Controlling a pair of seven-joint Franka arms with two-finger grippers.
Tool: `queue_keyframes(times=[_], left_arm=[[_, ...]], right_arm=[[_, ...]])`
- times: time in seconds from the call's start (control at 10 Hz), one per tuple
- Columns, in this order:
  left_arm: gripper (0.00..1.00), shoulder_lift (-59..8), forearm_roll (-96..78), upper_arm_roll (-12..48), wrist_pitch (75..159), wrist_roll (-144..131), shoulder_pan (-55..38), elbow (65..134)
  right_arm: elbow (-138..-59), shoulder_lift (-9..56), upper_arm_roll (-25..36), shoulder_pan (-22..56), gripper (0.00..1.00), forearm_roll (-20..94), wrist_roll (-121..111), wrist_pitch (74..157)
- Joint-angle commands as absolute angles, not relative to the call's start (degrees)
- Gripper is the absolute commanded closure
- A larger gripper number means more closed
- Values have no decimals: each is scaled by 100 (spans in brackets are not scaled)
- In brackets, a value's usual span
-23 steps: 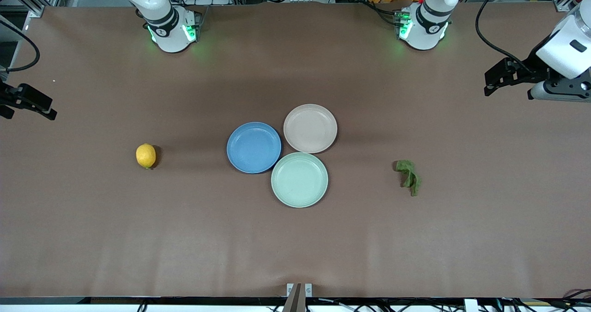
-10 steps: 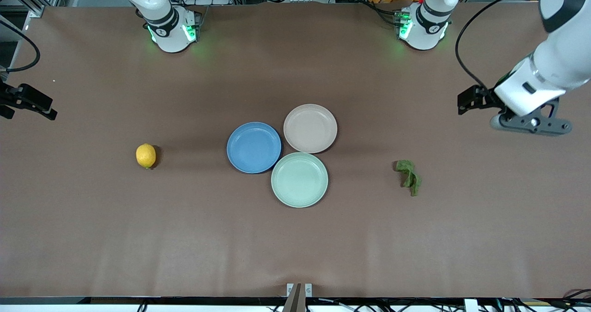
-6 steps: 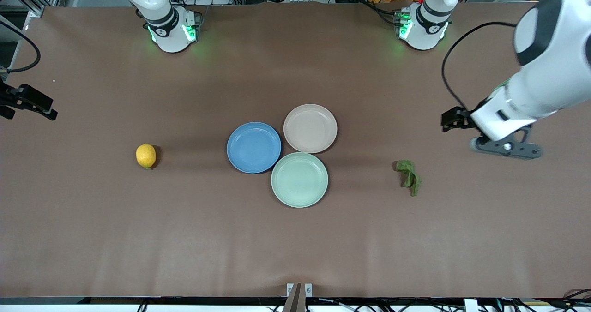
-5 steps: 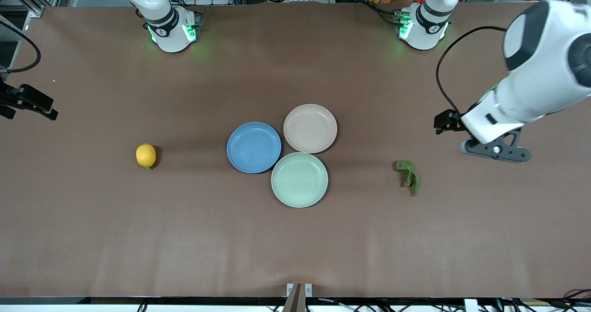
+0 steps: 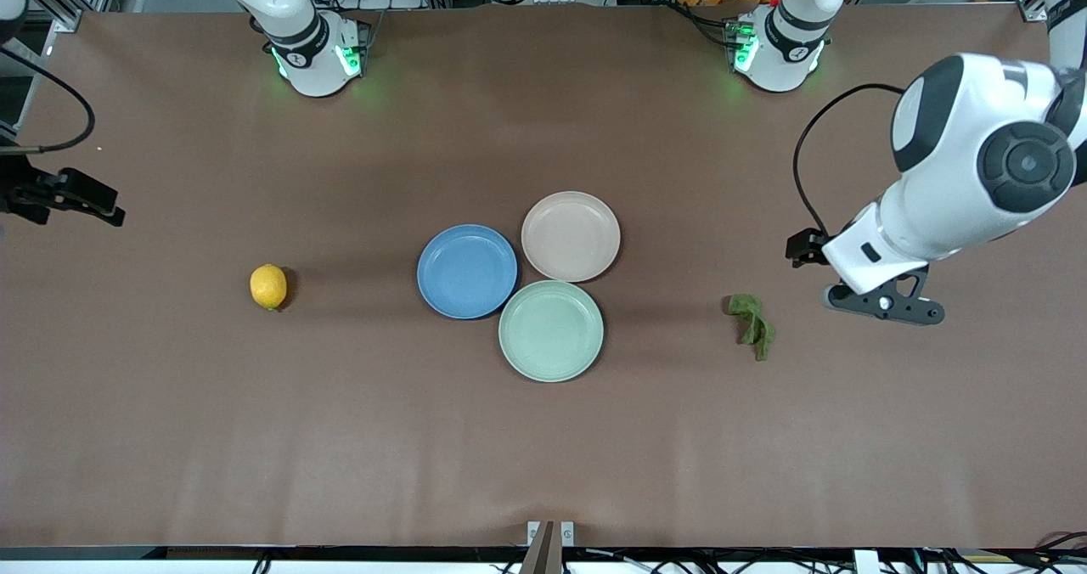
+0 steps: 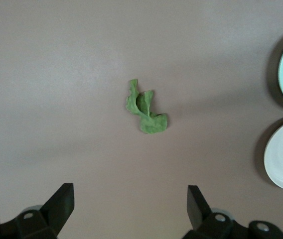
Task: Place lemon and lettuce in plates
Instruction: 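Move the left gripper toward the green lettuce leaf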
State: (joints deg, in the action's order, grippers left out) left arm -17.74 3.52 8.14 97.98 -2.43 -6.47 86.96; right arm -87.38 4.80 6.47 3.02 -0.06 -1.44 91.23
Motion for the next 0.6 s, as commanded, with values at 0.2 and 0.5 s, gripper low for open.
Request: queue_keyframes(times=[0.2, 0.5], left_arm=[[0, -2328, 413, 809, 10344, -299, -545, 8754], [0, -2575, 352, 817, 10624, -325, -545, 8929]], right_arm=[[-8912, 773, 624, 325, 0, 0, -97, 9211], [-9393, 1028, 615, 316, 0, 9, -88, 9876]])
